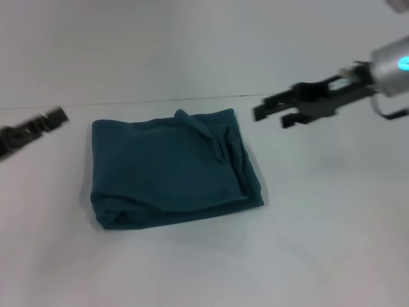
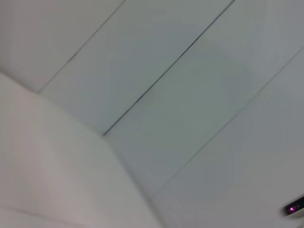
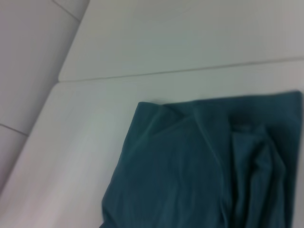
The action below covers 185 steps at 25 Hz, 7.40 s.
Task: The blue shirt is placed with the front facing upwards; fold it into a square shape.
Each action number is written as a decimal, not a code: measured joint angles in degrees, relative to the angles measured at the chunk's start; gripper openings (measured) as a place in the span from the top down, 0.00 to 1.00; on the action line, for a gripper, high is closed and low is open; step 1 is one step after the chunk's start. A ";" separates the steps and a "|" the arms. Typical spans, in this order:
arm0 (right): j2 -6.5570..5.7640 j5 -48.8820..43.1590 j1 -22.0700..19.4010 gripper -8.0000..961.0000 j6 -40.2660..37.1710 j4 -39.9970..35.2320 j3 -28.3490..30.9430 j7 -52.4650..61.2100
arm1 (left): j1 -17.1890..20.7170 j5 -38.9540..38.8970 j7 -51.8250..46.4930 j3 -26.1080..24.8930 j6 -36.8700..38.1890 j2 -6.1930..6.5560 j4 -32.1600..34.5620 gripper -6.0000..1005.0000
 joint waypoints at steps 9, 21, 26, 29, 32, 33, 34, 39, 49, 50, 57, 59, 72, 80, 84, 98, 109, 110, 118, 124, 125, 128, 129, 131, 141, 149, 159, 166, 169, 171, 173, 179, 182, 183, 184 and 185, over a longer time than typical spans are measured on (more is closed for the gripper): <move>3.42 -4.01 4.75 0.08 13.17 5.58 -4.24 2.48 | -0.22 -1.56 -7.51 -6.29 4.39 1.33 0.47 0.56; 8.41 -4.86 8.65 0.08 33.04 13.51 -11.26 2.99 | -1.19 -1.68 -8.01 -7.27 2.64 1.22 -0.13 0.55; 10.29 -5.94 10.81 0.08 40.55 16.59 -13.35 2.97 | -2.38 -1.68 -7.29 -6.82 0.78 0.82 -1.71 0.55; 10.62 -6.99 11.35 0.08 42.89 18.02 -14.61 3.06 | -4.01 -1.68 -6.18 -6.63 -0.07 0.68 -3.86 0.55; 10.67 -9.51 11.35 0.08 44.03 19.22 -15.19 3.75 | -6.00 -1.58 -4.94 -6.15 -1.34 0.44 -6.11 0.55; 10.68 -10.20 11.28 0.08 44.29 19.70 -15.20 3.82 | -6.51 -1.55 -4.74 -5.84 -1.77 0.27 -6.44 0.55; 10.70 -10.79 11.11 0.08 44.54 20.04 -15.20 3.84 | -6.92 -1.54 -4.62 -5.38 -2.16 0.05 -6.68 0.55; 11.27 -12.51 10.48 0.08 44.61 20.35 -15.22 3.54 | -7.71 -1.76 -4.50 -3.43 -3.52 -0.41 -6.81 0.55; 11.77 -12.35 10.82 0.19 43.22 17.76 -15.22 3.63 | -7.69 -1.76 -4.42 -3.15 -3.58 -0.68 -6.84 0.55; 11.77 -12.43 11.02 0.19 42.95 17.60 -15.23 3.63 | -7.71 -1.76 -4.42 -3.14 -3.59 -0.68 -6.84 0.55; 11.74 -18.93 12.88 0.21 42.18 18.90 -16.61 7.46 | -9.08 -1.71 -4.39 -3.08 -4.29 -1.29 -6.83 0.55; 11.73 -21.68 12.88 0.21 41.52 18.91 -16.62 8.96 | -9.54 -1.68 -4.38 -2.53 -4.95 -1.54 -7.11 0.55; 6.68 -22.75 4.49 0.21 36.39 10.52 -11.81 15.88 | -9.97 -1.74 -4.13 -0.79 -6.73 -1.66 -8.51 0.55; 8.29 -13.32 4.40 0.21 29.00 7.74 -12.17 6.11 | -9.99 -1.76 -4.12 -0.81 -7.13 -1.48 -8.51 0.55; 9.93 -13.62 6.71 0.21 29.88 8.56 -13.42 5.93 | -9.74 -1.82 -4.13 -1.10 -7.14 -1.45 -8.47 0.55; 10.98 -24.89 12.76 0.21 36.56 15.89 -15.21 13.23 | -12.03 -3.06 -3.82 -0.44 -7.28 -1.76 -9.11 0.55; 11.08 -23.48 12.63 0.21 36.69 15.13 -14.74 12.60 | -12.07 -3.16 -3.65 0.63 -8.15 -1.80 -9.65 0.55; 11.16 -23.44 12.69 0.21 36.74 15.12 -14.79 12.55 | -12.14 -3.16 -3.63 0.63 -8.18 -1.80 -9.65 0.55; 12.06 -21.93 12.97 0.21 37.39 15.78 -15.16 10.45 | -13.47 -3.17 -3.16 1.26 -9.71 -2.34 -9.65 0.55; 11.86 -23.79 12.82 0.21 36.91 17.21 -15.79 10.92 | -15.11 -3.17 -2.90 2.41 -10.64 -3.05 -9.88 0.55; 11.77 -24.60 12.81 0.21 36.89 17.62 -15.90 11.18 | -15.42 -3.17 -2.89 2.68 -10.88 -3.10 -10.11 0.55; 11.47 -25.60 12.33 0.21 36.80 18.16 -15.92 11.34 | -16.28 -3.26 -2.65 3.44 -11.93 -3.15 -11.31 0.55; 11.35 -25.64 12.11 0.21 36.77 18.21 -15.85 11.35 | -16.37 -3.45 -2.48 3.60 -12.14 -3.16 -11.60 0.55; 11.25 -25.29 11.79 0.21 36.37 17.83 -15.58 11.30 | -16.41 -3.95 -2.07 3.81 -12.46 -3.15 -12.11 0.55; 11.71 -20.81 6.04 0.21 28.62 6.95 -14.74 9.67 | -16.40 -4.53 -1.88 5.87 -14.45 -3.00 -12.70 0.56; 7.17 7.60 -22.28 0.21 11.32 -13.90 7.15 -2.83 | -16.90 -4.08 -5.77 15.98 -21.46 -2.25 -11.75 0.56; -7.31 18.16 -38.32 0.21 -3.32 2.80 28.11 -21.60 | -25.14 2.89 -21.73 35.51 -34.02 -0.43 -11.15 0.56; -3.26 17.16 -33.52 0.21 -2.78 3.65 28.31 -25.94 | -28.15 20.18 -38.00 36.47 -42.23 0.20 -12.68 0.46; -1.47 17.16 -32.02 0.21 -2.79 3.93 28.33 -26.77 | -29.04 23.47 -40.80 36.08 -45.21 -0.54 -15.09 0.35; -0.68 17.19 -31.32 0.21 -2.40 4.07 28.37 -27.08 | -29.23 22.73 -40.88 35.85 -47.12 -1.77 -16.09 0.30; -0.19 17.20 -30.87 0.21 -2.08 4.21 28.37 -27.30 | -29.32 20.88 -40.16 35.69 -47.90 -2.93 -16.26 0.25; 0.91 17.20 -29.89 0.21 -1.94 4.79 28.34 -27.53 | -30.27 11.18 -37.40 39.66 -49.43 -3.69 -18.27 0.20; 1.19 17.19 -29.20 0.21 -1.89 5.82 28.06 -27.64 | -30.71 10.80 -37.81 39.57 -52.84 -3.35 -21.16 0.18; 1.22 17.18 -28.86 0.21 -1.86 6.24 27.99 -27.71 | -30.68 10.80 -37.83 39.31 -54.16 -3.30 -21.80 0.18; 1.24 17.13 -28.55 0.21 -1.85 6.55 27.94 -27.79 | -30.57 10.80 -37.83 39.11 -55.62 -3.27 -22.26 0.17; 1.25 17.08 -28.33 0.21 -1.84 6.69 27.91 -27.83 | -30.55 10.80 -37.83 39.07 -56.27 -3.27 -22.54 0.17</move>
